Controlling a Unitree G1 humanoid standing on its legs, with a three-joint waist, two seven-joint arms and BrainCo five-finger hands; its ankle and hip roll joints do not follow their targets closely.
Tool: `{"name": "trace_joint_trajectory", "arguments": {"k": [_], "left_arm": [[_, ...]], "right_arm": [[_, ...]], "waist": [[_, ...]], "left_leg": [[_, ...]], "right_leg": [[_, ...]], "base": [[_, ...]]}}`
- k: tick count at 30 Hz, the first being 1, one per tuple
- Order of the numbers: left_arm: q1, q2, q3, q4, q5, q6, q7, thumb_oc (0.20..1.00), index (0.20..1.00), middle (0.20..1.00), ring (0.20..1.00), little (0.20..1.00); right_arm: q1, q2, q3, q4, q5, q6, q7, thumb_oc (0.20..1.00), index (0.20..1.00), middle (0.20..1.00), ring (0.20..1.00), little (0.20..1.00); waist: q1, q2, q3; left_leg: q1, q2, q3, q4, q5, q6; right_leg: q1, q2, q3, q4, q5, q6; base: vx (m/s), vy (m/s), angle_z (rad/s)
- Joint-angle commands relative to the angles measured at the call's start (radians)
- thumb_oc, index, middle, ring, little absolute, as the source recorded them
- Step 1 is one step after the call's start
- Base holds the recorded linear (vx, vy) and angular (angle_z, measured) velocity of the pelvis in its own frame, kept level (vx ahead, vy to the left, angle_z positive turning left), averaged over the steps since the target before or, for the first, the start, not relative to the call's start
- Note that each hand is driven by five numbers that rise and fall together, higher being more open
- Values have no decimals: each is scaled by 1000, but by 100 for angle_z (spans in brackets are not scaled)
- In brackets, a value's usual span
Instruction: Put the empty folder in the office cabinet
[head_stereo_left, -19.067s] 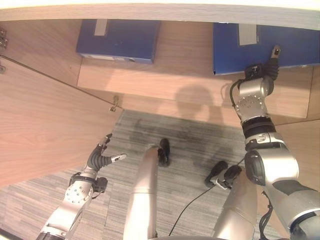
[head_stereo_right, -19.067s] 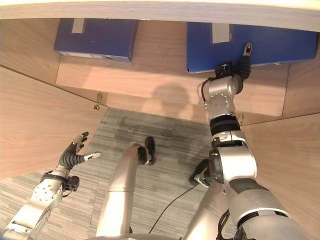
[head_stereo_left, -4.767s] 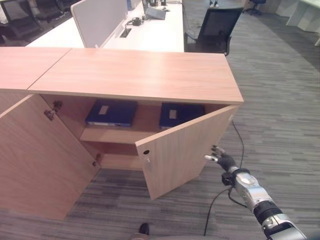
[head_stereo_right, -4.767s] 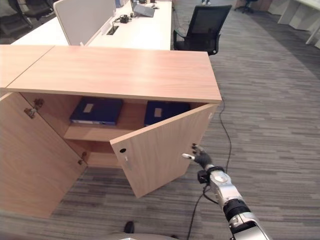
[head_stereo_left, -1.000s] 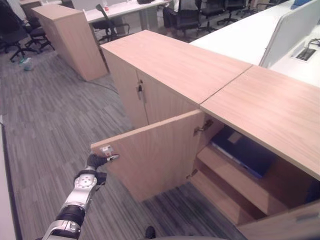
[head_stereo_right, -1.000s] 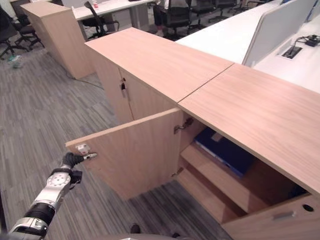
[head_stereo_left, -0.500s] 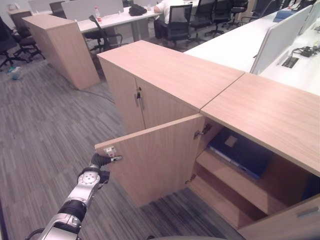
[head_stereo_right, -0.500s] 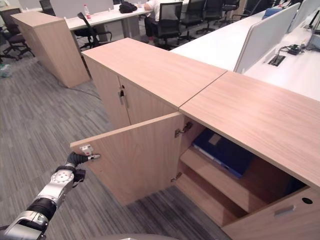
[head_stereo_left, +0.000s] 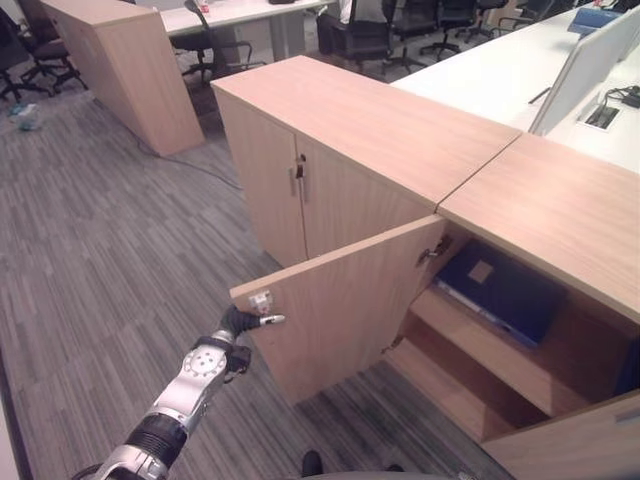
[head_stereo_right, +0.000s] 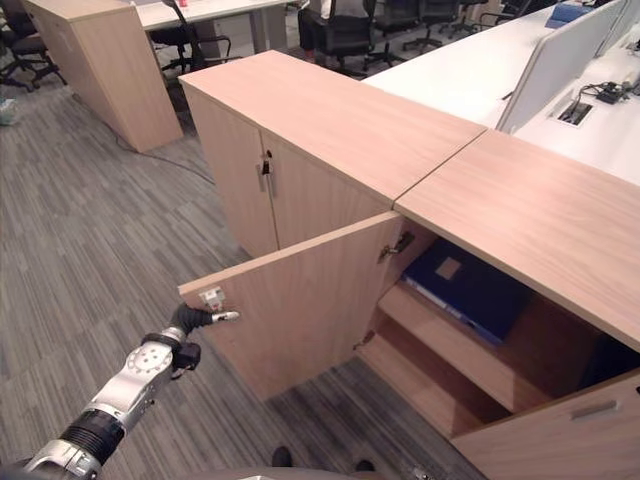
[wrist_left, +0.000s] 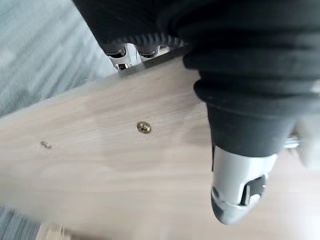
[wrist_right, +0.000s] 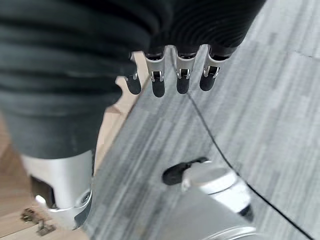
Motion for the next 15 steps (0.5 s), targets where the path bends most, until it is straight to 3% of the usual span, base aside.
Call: {"name": "trace_joint_trajectory", "arguments": {"k": [1, 4, 5, 7, 8, 10, 11, 15], "left_arm": [[-110, -200, -177, -162, -50, -48, -195, 1000, 1000, 1000, 1000, 1000], [-102, -178, -193, -203, -55, -39, -211, 1000, 1000, 1000, 1000, 1000], [-105, -168, -200, -213, -57, -30, -216, 1000, 1000, 1000, 1000, 1000], [-107, -159, -203, -220, -63, -17, -216, 1000, 1000, 1000, 1000, 1000], [-107, -164, -205, -207, -69, 0, -212, 1000, 1000, 1000, 1000, 1000], [-106, -165, -202, -206, -68, 5, -210, 1000, 1000, 1000, 1000, 1000], [-106, -161, -196, -201, -62, 10, -207, 1000, 1000, 1000, 1000, 1000], [-106, -166, -188, -174, -49, 11, -202, 1000, 1000, 1000, 1000, 1000]], "right_arm": [[-74, -9, -8, 40, 29, -1, -11, 1000, 1000, 1000, 1000, 1000], [-84, -9, -4, 38, 25, 2, -7, 1000, 1000, 1000, 1000, 1000], [-94, -6, 0, 34, 22, 5, -7, 1000, 1000, 1000, 1000, 1000], [-107, -6, 14, 32, 14, 7, -6, 1000, 1000, 1000, 1000, 1000], [-117, -4, 34, 30, 0, 10, -5, 1000, 1000, 1000, 1000, 1000], [-121, -3, 41, 33, -9, 13, -4, 1000, 1000, 1000, 1000, 1000], [-127, -1, 48, 35, -23, 16, -5, 1000, 1000, 1000, 1000, 1000], [-133, 7, 57, 27, -31, 11, -13, 1000, 1000, 1000, 1000, 1000]], "waist": [[-90, 37, 50], [-86, 37, 72], [-76, 39, 86], [-48, 54, 100], [-28, 57, 96], [-23, 52, 94], [-7, 35, 83], [22, -16, 43]], "left_leg": [[46, 35, 0, 12, -143, -3], [34, 40, 25, 12, -141, -3], [28, 49, 47, 12, -137, -5], [23, 81, 93, 12, -132, -12], [31, 104, 122, 12, -147, -19], [29, 114, 141, 12, -146, -18], [23, 124, 178, 12, -146, -13], [-7, 122, 223, 12, -139, -12]], "right_leg": [[-55, 18, -41, 28, 44, 47], [-92, 5, -68, 59, 65, 51], [-111, -5, -116, 81, 68, 48], [-89, -53, -301, 127, 19, 22], [-52, -89, -400, 197, -36, 7], [-38, -105, -429, 232, -49, 4], [-8, -127, -455, 258, -46, 9], [78, -129, -453, 163, -2, 41]], "base": [[-101, 100, -10], [-116, 52, -19], [-138, 30, -41], [-144, 59, -36], [-48, 46, -44], [-69, -21, -135], [-121, -87, -118], [-78, -146, -32]]}}
